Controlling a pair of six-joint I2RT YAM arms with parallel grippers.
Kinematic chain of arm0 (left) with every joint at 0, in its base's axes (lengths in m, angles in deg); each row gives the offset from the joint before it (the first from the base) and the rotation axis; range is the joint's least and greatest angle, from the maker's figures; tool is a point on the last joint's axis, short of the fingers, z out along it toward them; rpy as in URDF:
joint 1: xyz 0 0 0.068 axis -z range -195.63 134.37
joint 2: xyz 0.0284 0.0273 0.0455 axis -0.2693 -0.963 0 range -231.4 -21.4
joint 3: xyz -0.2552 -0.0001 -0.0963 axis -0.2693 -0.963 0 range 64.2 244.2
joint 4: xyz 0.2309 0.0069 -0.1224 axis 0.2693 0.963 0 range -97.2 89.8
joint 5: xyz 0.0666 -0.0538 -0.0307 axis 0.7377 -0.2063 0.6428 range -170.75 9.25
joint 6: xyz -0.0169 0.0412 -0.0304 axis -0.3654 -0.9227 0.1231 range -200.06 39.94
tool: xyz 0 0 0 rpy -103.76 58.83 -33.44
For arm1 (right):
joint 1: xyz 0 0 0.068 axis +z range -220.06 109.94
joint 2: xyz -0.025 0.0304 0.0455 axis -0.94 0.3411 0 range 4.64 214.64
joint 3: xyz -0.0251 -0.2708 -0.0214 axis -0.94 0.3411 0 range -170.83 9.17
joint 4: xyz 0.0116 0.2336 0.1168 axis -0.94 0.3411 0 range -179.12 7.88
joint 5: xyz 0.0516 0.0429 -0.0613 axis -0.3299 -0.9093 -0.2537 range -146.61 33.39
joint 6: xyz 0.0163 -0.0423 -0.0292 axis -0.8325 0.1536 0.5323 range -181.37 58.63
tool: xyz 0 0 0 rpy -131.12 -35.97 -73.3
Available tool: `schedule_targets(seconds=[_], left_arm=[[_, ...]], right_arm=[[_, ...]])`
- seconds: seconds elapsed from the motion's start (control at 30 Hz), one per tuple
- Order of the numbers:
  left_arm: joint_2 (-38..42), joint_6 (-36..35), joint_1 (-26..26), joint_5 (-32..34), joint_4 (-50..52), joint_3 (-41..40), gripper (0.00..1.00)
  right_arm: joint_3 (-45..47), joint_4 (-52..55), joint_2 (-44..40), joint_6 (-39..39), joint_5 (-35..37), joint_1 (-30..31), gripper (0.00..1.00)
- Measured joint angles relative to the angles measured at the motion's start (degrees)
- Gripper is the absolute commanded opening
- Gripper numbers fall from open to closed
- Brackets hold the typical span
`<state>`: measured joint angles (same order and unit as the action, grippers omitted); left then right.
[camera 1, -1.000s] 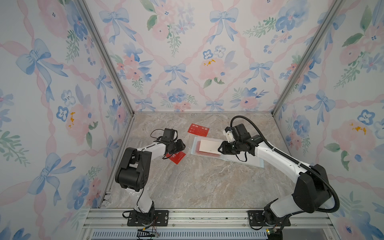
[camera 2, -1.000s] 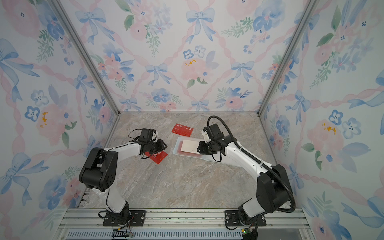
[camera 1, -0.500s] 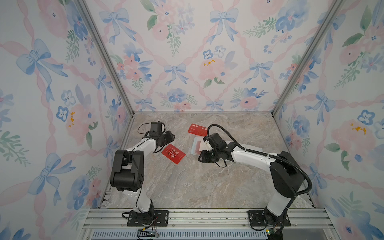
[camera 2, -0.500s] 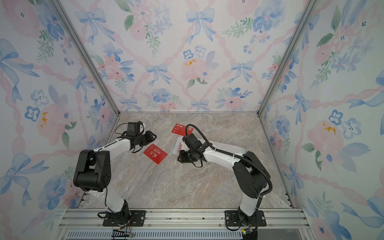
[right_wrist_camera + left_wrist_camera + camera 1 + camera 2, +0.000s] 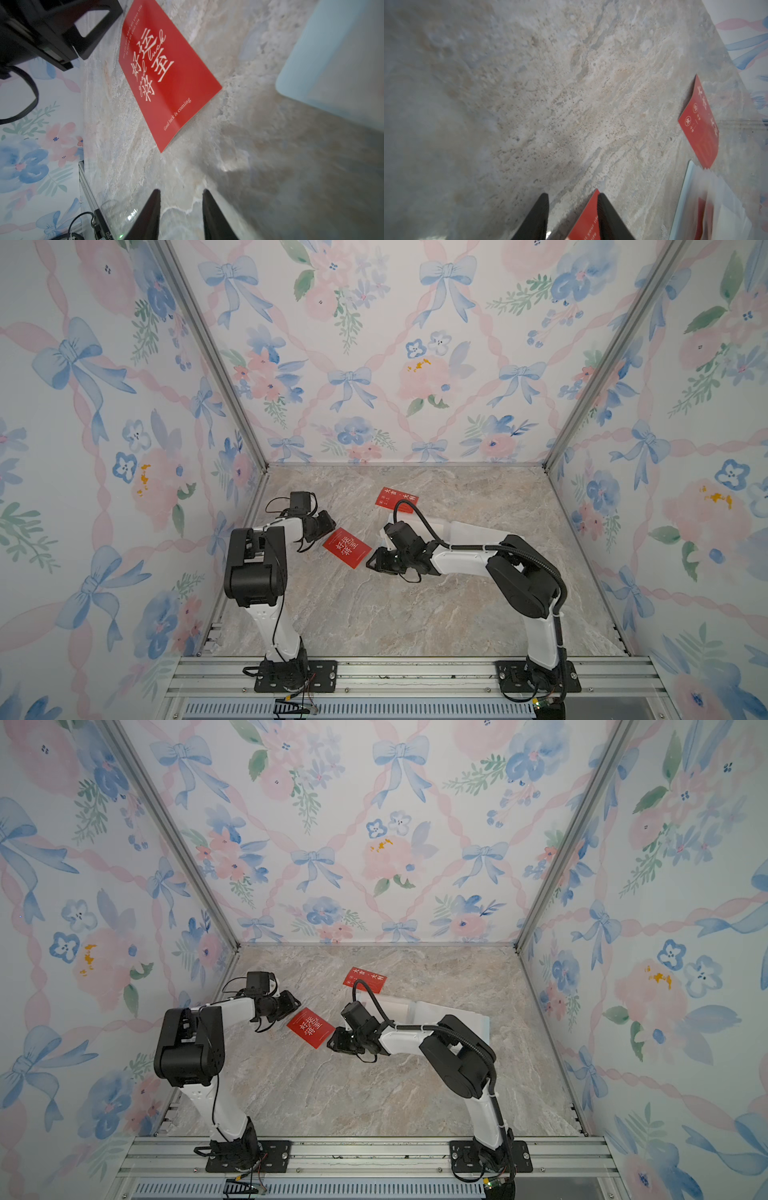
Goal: Place the photos into the photo albums
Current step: Pick up the photo at the center of the board.
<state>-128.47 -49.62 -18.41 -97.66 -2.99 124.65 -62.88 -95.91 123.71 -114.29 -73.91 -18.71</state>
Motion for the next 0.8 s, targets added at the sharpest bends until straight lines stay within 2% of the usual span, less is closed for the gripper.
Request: schedule_targets(seconds=[0.23,0.8], left_arm=[[-0.37,-0.28,-0.04,-0.33,0.00,0.31,0.42],[2.36,-0.28,-0.02,-2.60,-1.31,-3.85,0.42]], right_arm=[[-4.00,-2.69,2.19,-2.64,2.71,1.99,0.36],[-0.52,-12.44,4.55,-9.86,6.21,1.99,0.36]])
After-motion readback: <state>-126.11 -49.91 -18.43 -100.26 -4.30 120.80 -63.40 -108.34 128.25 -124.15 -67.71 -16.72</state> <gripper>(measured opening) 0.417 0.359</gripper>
